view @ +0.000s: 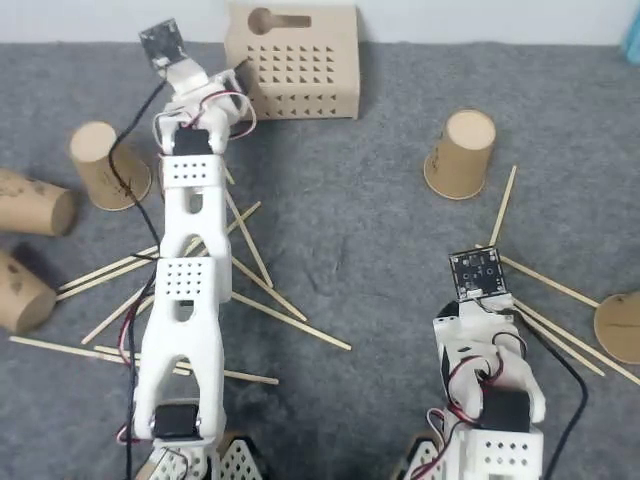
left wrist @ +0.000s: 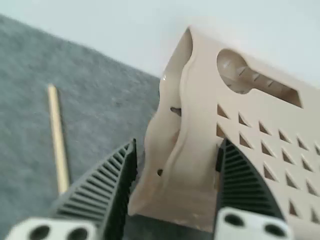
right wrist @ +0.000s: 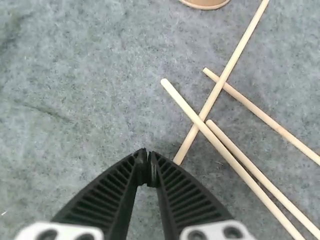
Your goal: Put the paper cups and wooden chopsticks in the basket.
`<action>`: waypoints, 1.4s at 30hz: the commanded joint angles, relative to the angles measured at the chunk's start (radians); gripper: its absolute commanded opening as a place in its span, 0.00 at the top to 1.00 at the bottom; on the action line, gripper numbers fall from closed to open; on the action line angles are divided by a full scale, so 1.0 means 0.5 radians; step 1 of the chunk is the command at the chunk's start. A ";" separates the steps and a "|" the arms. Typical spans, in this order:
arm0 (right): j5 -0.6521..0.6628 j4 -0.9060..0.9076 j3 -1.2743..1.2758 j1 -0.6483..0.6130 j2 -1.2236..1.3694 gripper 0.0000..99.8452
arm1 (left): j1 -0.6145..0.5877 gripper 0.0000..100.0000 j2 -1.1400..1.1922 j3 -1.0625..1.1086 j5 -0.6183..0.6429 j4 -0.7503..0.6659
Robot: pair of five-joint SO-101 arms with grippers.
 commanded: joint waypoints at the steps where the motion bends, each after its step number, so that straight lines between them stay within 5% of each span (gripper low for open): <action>1: 0.034 -0.051 -0.009 -0.008 -0.026 0.99 | 0.132 0.75 -0.267 -0.041 0.147 0.147; 30: 0.034 -0.048 -0.006 -0.002 -0.023 0.99 | 0.408 0.75 -0.605 -0.041 0.334 0.878; 37: 0.037 -0.094 0.037 -0.002 -0.023 0.99 | 0.279 0.75 -0.657 -0.044 0.334 0.948; 42: 0.037 -0.100 0.037 -0.002 -0.023 0.99 | 0.184 0.75 -0.890 -0.041 0.301 1.335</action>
